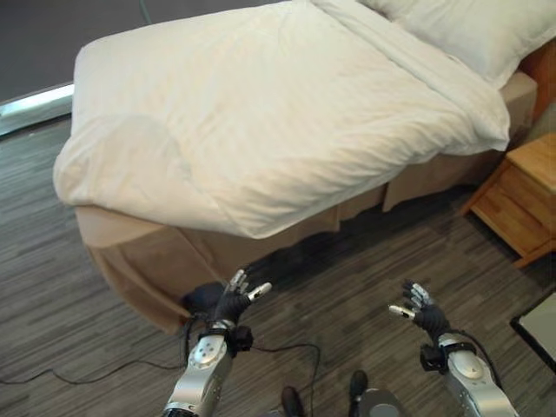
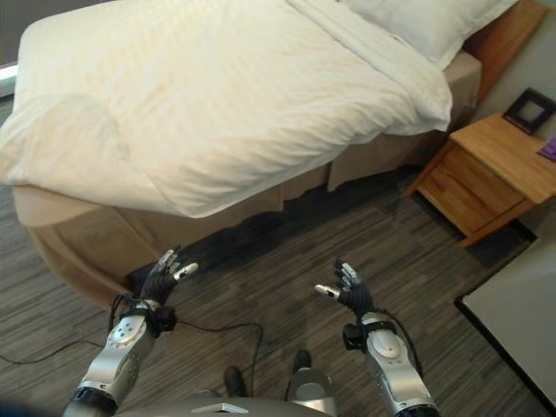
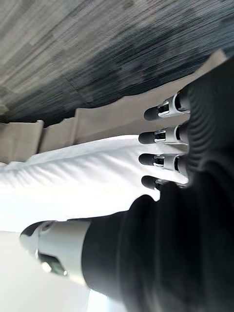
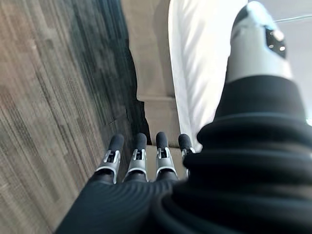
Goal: Making the bed.
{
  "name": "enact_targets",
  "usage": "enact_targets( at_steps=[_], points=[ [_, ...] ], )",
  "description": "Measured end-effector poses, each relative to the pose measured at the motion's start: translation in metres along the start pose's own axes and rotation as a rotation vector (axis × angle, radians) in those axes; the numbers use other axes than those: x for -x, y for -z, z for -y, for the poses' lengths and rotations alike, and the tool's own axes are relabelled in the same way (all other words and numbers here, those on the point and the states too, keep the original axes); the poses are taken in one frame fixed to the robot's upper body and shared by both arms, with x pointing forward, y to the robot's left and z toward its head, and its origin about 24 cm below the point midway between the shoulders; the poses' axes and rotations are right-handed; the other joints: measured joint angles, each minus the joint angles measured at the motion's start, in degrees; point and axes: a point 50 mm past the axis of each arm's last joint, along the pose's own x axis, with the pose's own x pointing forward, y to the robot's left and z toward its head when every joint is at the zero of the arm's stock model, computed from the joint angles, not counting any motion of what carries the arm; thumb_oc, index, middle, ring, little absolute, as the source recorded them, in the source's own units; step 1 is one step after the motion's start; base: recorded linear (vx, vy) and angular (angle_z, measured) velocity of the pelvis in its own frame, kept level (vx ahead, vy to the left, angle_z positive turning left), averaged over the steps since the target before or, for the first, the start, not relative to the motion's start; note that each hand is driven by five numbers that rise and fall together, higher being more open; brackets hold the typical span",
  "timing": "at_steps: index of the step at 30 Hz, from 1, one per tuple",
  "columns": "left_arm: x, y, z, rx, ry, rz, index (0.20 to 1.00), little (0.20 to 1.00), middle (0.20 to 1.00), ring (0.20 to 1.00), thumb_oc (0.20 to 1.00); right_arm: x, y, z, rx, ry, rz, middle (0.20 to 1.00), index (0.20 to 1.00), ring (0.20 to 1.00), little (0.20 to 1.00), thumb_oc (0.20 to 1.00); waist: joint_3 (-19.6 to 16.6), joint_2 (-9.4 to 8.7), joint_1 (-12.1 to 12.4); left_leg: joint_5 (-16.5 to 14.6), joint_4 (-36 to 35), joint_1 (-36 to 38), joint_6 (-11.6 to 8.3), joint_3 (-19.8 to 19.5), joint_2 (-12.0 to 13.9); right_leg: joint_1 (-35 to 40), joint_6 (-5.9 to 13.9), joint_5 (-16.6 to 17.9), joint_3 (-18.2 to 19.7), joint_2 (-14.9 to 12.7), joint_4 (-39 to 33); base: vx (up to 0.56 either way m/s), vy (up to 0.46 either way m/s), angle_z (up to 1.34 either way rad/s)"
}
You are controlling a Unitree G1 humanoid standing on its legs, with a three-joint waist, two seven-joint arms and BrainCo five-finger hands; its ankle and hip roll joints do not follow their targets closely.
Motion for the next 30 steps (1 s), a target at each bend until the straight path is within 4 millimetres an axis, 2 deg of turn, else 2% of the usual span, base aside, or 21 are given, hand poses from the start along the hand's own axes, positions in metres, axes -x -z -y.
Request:
enact_targets(
  at_steps=[2,4,6,7,8,9,12,14,15,16,19,20,22,23,24,25,26,27,28,29,30],
  points=[
    [-0.002,-0.003,0.001,0.01,0.003,0.01,1.0,1.0,1.0,1.0,1.0,-0.003,-0.001,-0.003,0.001,-0.01,0.002,1.0,1.0,1.0,1.0,1.0,0.51,-0.95,1.48,-0.56,11.48,-4.89,-2.8,-1.67,1.56,0.16,-1.43,-0.44,0.37,-0.33,-0.42,0.06,-0.005,-0.17],
    [-0.001,0.004,0.004,0.018,0.002,-0.016,1.0,1.0,1.0,1.0,1.0,-0.009,-0.01,0.002,0.027,-0.005,0.024,1.0,1.0,1.0,1.0,1.0,1.14,-1.71,2.72,0.64,25.97,-12.25,-6.03,-6.83,3.47,1.22,-2.84,0.36,0.83,-2.02,-0.93,0.13,0.115,-0.27],
    [-0.001,0.005,0.004,0.023,-0.005,-0.019,1.0,1.0,1.0,1.0,1.0,-0.014,-0.016,0.001,0.028,-0.002,0.048,1.0,1.0,1.0,1.0,1.0,0.75,-0.69,2.61,1.01,23.76,-12.2,-6.13,-6.64,8.59,1.77,-3.53,0.38,0.29,-1.21,-1.44,0.2,0.204,-0.15],
    [-0.002,0.006,0.009,0.046,0.001,-0.019,1.0,1.0,1.0,1.0,1.0,-0.015,-0.019,0.006,0.035,0.011,0.055,1.0,1.0,1.0,1.0,1.0,0.43,0.92,2.56,2.14,17.1,-10.06,-6.87,-8.87,14.49,2.3,-2.06,-0.28,1.58,-0.78,-1.0,0.24,0.424,-0.27],
    [-0.001,0.008,0.011,0.071,0.001,-0.022,1.0,1.0,1.0,1.0,1.0,-0.014,-0.019,0.008,0.043,0.015,0.053,1.0,1.0,1.0,1.0,1.0,0.06,1.93,2.55,3.49,12.37,-8.07,-8.05,-10.16,16.77,2.37,-1.81,-0.29,2.03,-0.52,-0.53,0.17,0.334,-0.32],
    [-0.002,0.008,0.013,0.084,0.004,-0.022,1.0,1.0,1.0,1.0,1.0,-0.013,-0.018,0.01,0.052,0.019,0.048,1.0,1.0,1.0,1.0,1.0,-0.11,2.54,2.36,4.71,9.61,-6.56,-8.39,-10.3,17.86,2.35,-2.36,-0.85,2.14,-0.65,0.02,0.16,0.409,-0.18],
    [-0.006,0.007,0.023,0.112,0.019,-0.014,1.0,1.0,1.0,1.0,1.0,-0.006,-0.007,0.026,0.077,0.067,-0.005,1.0,1.0,1.0,1.0,1.0,-0.7,5.19,1.38,8.74,2.93,-3.42,-10.18,-17.02,18.91,-0.26,1.26,-3.87,5.09,-2.07,5.29,0.15,0.458,-0.23],
    [-0.008,0.005,0.023,0.106,0.016,-0.009,1.0,1.0,1.0,1.0,1.0,-0.007,-0.01,0.029,0.089,0.072,0.001,1.0,1.0,1.0,1.0,1.0,-0.38,5.02,1.83,11.61,2.2,-1.93,-9.8,-21.36,19.57,-2.49,2.31,-5.0,7.91,-3.59,8.77,0.11,0.402,-0.54],
    [-0.009,0.004,0.024,0.109,0.016,-0.007,1.0,1.0,1.0,1.0,1.0,-0.007,-0.011,0.031,0.097,0.074,0.006,1.0,1.0,1.0,1.0,1.0,-0.54,5.72,1.85,16.25,3.31,-1.68,-9.31,-21.82,19.4,-2.85,3.23,-5.53,8.41,-4.84,10.31,0.13,0.503,-0.48],
    [-0.01,0.004,0.021,0.1,0.012,-0.007,1.0,1.0,1.0,1.0,1.0,-0.008,-0.012,0.032,0.087,0.084,0.01,1.0,1.0,1.0,1.0,1.0,0.31,4.07,1.67,9.59,5.74,-0.71,-14.98,-25.63,16.52,-3.3,5.45,-5.39,10.79,-8.33,11.54,0.14,0.47,-0.42],
    [-0.015,-0.007,0.012,0.058,0.004,0.021,1.0,1.0,1.0,1.0,1.0,-0.003,-0.005,0.029,0.067,0.08,-0.009,1.0,1.0,1.0,1.0,1.0,0.25,1.79,1.44,-0.21,8.32,-0.68,-14.35,-25.51,12.05,-3.37,6.66,-2.55,12.29,-12.88,9.92,0.1,0.477,-0.08],
    [-0.017,-0.013,0.002,0.019,-0.007,0.035,1.0,1.0,1.0,1.0,1.0,-0.003,-0.003,0.024,0.026,0.08,-0.005,1.0,1.0,1.0,1.0,1.0,0.2,1.54,1.56,-6.45,10.34,-0.73,-13.5,-24.08,10.62,-2.42,7.3,0.38,13.15,-14.5,7.1,0.04,0.599,-0.16],
    [-0.018,-0.019,-0.005,-0.015,-0.011,0.042,1.0,1.0,1.0,1.0,1.0,-0.005,-0.003,0.016,-0.033,0.086,0.008,1.0,1.0,1.0,1.0,1.0,0.23,1.56,1.59,-8.52,8.66,0.4,-12.37,-20.67,9.13,-2.43,5.67,2.16,12.48,-16.86,7.3,-0.02,0.624,-0.08],
    [-0.02,-0.021,-0.007,-0.04,-0.009,0.044,1.0,1.0,1.0,1.0,1.0,0.0,0.006,0.012,-0.058,0.09,-0.017,1.0,1.0,1.0,1.0,1.0,0.32,0.39,1.47,-8.29,8.82,0.95,-11.61,-20.17,7.21,-3.57,4.92,5.46,13.06,-17.62,7.77,-0.1,0.616,-0.12],
    [-0.02,-0.022,-0.012,-0.087,-0.007,0.04,1.0,1.0,1.0,1.0,1.0,0.006,0.009,0.006,-0.102,0.104,-0.013,1.0,1.0,1.0,1.0,1.0,0.12,1.25,1.52,-8.41,8.37,0.38,-8.89,-17.64,6.09,-5.3,3.07,11.82,14.43,-19.37,8.27,-0.18,0.589,-0.33],
    [-0.02,-0.022,-0.014,-0.107,-0.005,0.035,1.0,1.0,1.0,1.0,1.0,0.01,0.018,0.001,-0.123,0.108,-0.044,1.0,1.0,1.0,1.0,1.0,0.11,0.4,0.6,-7.98,7.97,1.3,-8.07,-15.79,3.69,-7.15,1.34,16.89,13.31,-19.88,8.53,-0.19,0.633,-0.72],
    [-0.017,-0.02,-0.019,-0.121,-0.021,0.027,1.0,1.0,1.0,1.0,1.0,0.01,0.02,-0.006,-0.15,0.095,-0.051,1.0,1.0,1.0,1.0,1.0,0.27,-0.27,1.69,-7.63,9.23,1.03,-6.89,-12.8,2.93,-8.82,1.24,22.95,11.57,-20.07,6.69,-0.17,0.646,-1.2],
    [-0.01,-0.014,-0.027,-0.131,-0.043,0.005,1.0,1.0,1.0,1.0,1.0,0.007,0.018,-0.011,-0.165,0.078,-0.042,1.0,1.0,1.0,1.0,1.0,0.54,0.3,1.88,-7.5,9.83,0.06,-4.88,-8.88,3.12,-10.94,-3.4,28.01,8.78,-19.41,5.73,-0.14,0.659,-1.07],
    [-0.007,-0.011,-0.031,-0.133,-0.053,-0.008,1.0,1.0,1.0,1.0,1.0,0.008,0.021,-0.018,-0.193,0.067,-0.052,1.0,1.0,1.0,1.0,1.0,0.68,0.43,-0.14,-8.61,10.83,-0.63,-2.15,-7.09,2.67,-11.15,-3.77,28.25,9.27,-18.47,6.99,-0.17,0.647,-0.46],
    [-0.011,-0.015,-0.029,-0.128,-0.041,0.009,1.0,1.0,1.0,1.0,1.0,0.017,0.032,-0.02,-0.209,0.052,-0.099,1.0,1.0,1.0,1.0,1.0,0.79,-0.49,-2.2,-10.48,10.75,-0.53,-0.95,-6.15,1.14,-11.46,-3.77,28.26,15.85,-18.79,7.34,-0.17,0.568,-0.08],
    [-0.012,-0.013,-0.029,-0.118,-0.048,0.001,1.0,1.0,1.0,1.0,1.0,0.019,0.039,-0.023,-0.198,0.028,-0.134,1.0,1.0,1.0,1.0,1.0,1.25,0.15,-1.2,-10.27,10.69,-0.25,-1.7,-5.42,2.6,-12.53,-1.48,25.35,18.0,-18.12,9.34,-0.16,0.545,-0.11]
  ],
)
